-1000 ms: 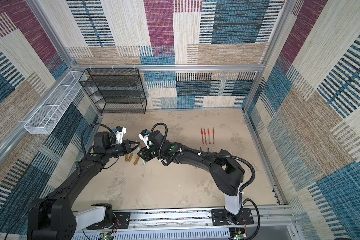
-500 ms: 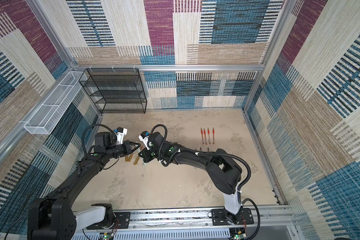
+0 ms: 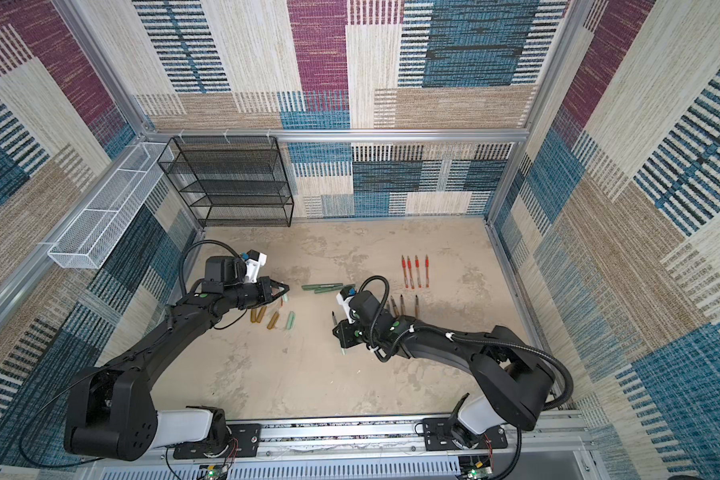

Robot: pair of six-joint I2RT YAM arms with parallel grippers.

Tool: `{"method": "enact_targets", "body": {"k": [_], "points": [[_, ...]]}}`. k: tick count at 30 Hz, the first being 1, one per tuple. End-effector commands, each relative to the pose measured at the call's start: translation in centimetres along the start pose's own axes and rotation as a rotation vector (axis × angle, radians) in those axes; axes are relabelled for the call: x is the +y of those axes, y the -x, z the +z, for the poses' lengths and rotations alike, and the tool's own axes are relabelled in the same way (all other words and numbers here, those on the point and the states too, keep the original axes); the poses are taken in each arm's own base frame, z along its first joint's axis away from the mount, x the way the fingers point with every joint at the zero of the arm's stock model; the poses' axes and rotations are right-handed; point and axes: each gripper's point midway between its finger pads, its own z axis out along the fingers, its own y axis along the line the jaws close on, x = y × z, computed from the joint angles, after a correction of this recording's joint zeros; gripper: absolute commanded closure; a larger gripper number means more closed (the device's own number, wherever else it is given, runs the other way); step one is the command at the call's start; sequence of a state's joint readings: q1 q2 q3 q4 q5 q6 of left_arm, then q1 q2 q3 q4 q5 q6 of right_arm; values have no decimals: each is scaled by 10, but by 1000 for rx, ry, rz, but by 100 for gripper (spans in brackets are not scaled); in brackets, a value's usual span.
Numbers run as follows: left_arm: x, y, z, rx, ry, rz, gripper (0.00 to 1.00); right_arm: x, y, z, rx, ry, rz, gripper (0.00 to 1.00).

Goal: Open the pen caps
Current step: 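Lower the green cap beside the other caps while right carries marker to pens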

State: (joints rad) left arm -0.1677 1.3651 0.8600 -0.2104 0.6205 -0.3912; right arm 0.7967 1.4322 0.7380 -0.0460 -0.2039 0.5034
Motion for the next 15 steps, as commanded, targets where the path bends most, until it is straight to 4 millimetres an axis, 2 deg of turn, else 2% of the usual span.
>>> {"method": "enact_targets", "body": {"k": [1,5,9,12,15], "points": [[31,-28,15,114,159,66,100,-32,3,-14,-25,-91,83,100],[55,-42,28,208,265,65,100,-59,10,-30,-50,-170,132,99],[52,-52,45,255,259,75,100,-86,13,-37,-61,-249,180,97],[49,-56,50,282,259,89,100,-96,17,-37,-60,-266,199,96],[57,-60,55,292,281,84,97,-106,21,-32,-58,-295,202,95]]}}
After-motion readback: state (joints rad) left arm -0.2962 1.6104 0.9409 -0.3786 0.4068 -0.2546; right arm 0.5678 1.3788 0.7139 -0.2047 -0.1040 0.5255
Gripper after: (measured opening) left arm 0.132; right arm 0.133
